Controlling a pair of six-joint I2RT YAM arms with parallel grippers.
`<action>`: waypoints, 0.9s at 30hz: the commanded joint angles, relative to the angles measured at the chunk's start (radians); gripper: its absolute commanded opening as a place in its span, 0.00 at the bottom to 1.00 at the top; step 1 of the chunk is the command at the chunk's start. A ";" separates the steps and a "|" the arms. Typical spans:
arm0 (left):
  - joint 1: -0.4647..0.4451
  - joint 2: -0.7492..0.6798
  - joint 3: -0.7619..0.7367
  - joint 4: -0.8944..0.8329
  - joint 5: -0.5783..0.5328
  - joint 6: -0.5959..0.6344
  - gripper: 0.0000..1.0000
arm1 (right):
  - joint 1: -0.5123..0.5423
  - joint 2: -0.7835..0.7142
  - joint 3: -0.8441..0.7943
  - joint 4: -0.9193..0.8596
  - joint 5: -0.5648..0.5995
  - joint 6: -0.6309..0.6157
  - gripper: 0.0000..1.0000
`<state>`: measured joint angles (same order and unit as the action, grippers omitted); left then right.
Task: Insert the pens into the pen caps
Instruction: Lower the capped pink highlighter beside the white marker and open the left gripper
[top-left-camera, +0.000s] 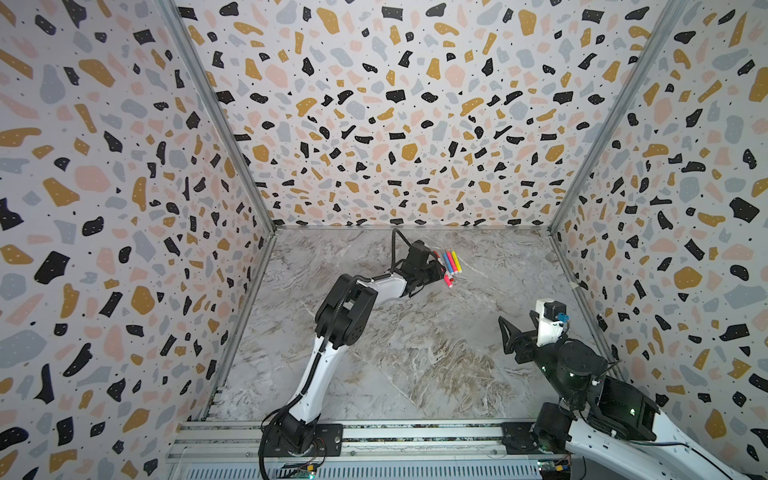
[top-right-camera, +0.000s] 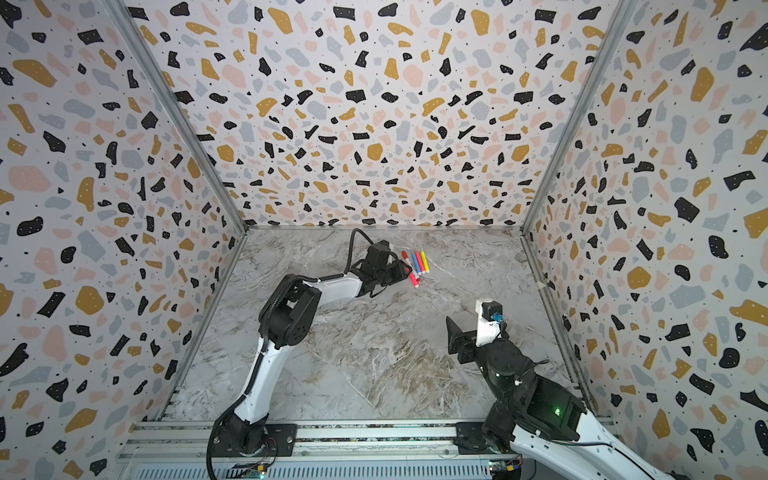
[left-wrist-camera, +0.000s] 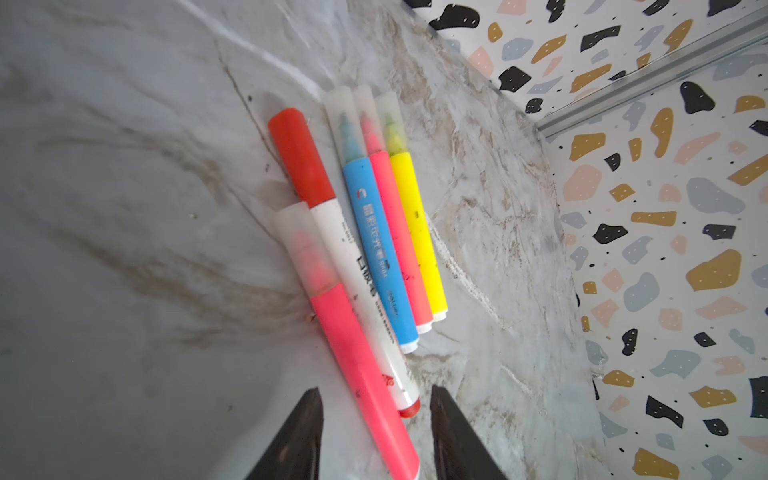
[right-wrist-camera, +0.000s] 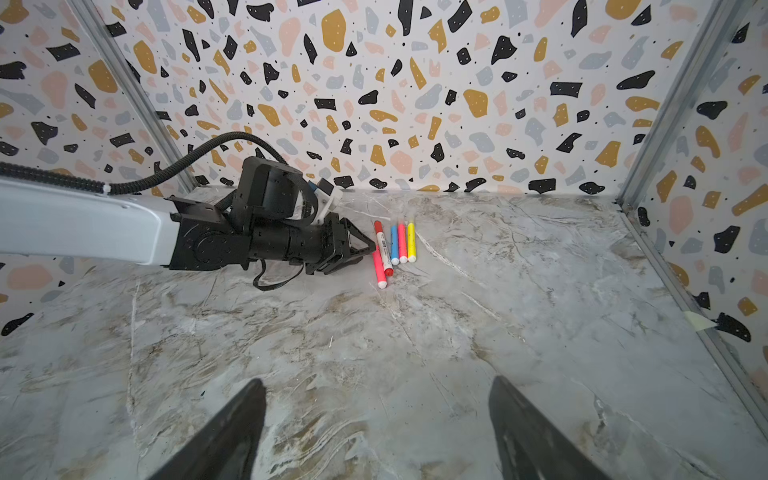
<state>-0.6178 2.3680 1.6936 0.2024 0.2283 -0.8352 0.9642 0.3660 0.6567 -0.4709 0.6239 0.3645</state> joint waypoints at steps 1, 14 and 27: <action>0.004 0.041 0.051 0.077 0.023 -0.027 0.43 | -0.002 -0.011 -0.003 0.015 -0.003 -0.012 0.84; 0.004 0.053 0.055 0.083 0.010 -0.040 0.44 | -0.002 -0.010 -0.004 0.018 -0.007 -0.012 0.85; 0.006 0.088 0.091 0.078 0.002 -0.042 0.46 | -0.002 -0.011 -0.008 0.020 -0.010 -0.011 0.85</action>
<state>-0.6170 2.4390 1.7512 0.2630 0.2420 -0.8761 0.9642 0.3634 0.6552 -0.4675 0.6132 0.3595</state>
